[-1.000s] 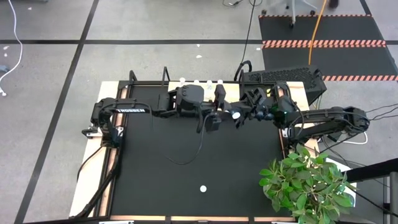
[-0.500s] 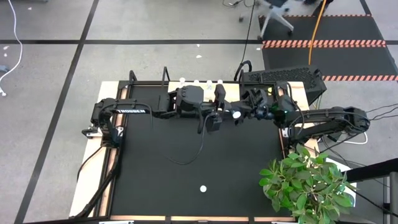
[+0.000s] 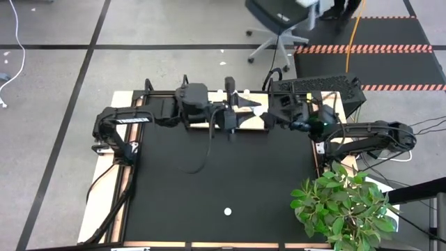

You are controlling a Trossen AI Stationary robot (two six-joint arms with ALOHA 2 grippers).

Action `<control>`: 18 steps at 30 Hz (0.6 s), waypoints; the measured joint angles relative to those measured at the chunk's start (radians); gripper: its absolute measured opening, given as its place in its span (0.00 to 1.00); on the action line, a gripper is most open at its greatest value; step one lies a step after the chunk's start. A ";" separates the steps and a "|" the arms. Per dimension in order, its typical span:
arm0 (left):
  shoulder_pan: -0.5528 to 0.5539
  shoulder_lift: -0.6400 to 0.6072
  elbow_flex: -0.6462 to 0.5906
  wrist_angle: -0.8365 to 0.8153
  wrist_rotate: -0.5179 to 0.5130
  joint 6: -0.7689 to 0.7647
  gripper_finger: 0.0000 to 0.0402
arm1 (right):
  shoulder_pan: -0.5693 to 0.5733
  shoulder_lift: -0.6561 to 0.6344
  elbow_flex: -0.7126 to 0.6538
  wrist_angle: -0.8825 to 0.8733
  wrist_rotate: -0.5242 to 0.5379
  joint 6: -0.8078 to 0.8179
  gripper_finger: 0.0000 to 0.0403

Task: Pick and place medicine bottles onto shelf by color
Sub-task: Put the blue pill bottle on the shelf aligned with the other blue pill bottles

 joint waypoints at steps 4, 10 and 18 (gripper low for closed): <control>0.016 -0.044 0.001 -0.030 -0.050 -0.099 0.26 | -0.018 -0.034 0.014 0.036 -0.091 -0.298 0.53; 0.080 -0.086 0.003 -0.169 -0.014 -0.369 0.26 | -0.027 -0.097 0.166 -0.411 -0.142 -0.870 0.51; 0.149 -0.098 0.001 -0.342 0.029 -0.578 0.26 | -0.074 -0.047 0.542 -0.968 0.092 -1.425 0.52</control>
